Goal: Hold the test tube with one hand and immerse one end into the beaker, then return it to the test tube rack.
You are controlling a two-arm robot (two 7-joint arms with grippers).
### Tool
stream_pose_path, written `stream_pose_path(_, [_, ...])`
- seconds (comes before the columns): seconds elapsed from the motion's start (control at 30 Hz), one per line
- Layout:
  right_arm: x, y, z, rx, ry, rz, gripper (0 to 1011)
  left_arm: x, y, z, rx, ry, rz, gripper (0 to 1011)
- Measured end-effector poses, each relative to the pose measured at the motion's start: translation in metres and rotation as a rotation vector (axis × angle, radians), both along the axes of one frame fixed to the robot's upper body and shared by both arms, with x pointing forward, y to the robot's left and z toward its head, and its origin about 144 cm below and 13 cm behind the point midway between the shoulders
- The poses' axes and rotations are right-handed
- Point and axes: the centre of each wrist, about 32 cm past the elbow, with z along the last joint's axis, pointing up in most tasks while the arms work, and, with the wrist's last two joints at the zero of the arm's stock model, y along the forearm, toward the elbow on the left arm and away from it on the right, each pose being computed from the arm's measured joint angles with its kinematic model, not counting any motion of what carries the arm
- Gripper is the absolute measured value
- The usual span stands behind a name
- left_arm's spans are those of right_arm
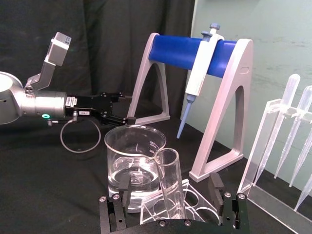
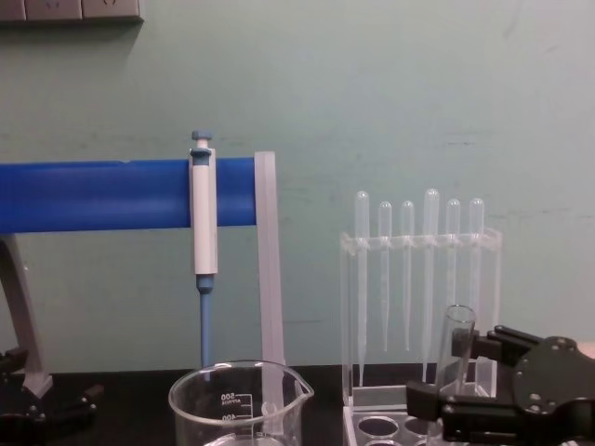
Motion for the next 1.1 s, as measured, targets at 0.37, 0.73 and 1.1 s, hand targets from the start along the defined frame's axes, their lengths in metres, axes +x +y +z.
stream_pose_path(0.37, [0.0012,0.0045,0.0022,-0.037,-0.028,-0.007,1002,0.0000,0.0000,0.0000,0.000,0.000,0.000,1000])
stream_pose_path(0.73, [0.0012,0.0046,0.0030,-0.042,-0.036,-0.008,1003,0.0000,0.0000,0.0000,0.000,0.000,0.000,1000])
stream_pose_path(1.1, [0.0012,0.0043,0.0028,-0.038,-0.034,-0.009,915,0.0000,0.0000,0.0000,0.000,0.000,0.000,1000])
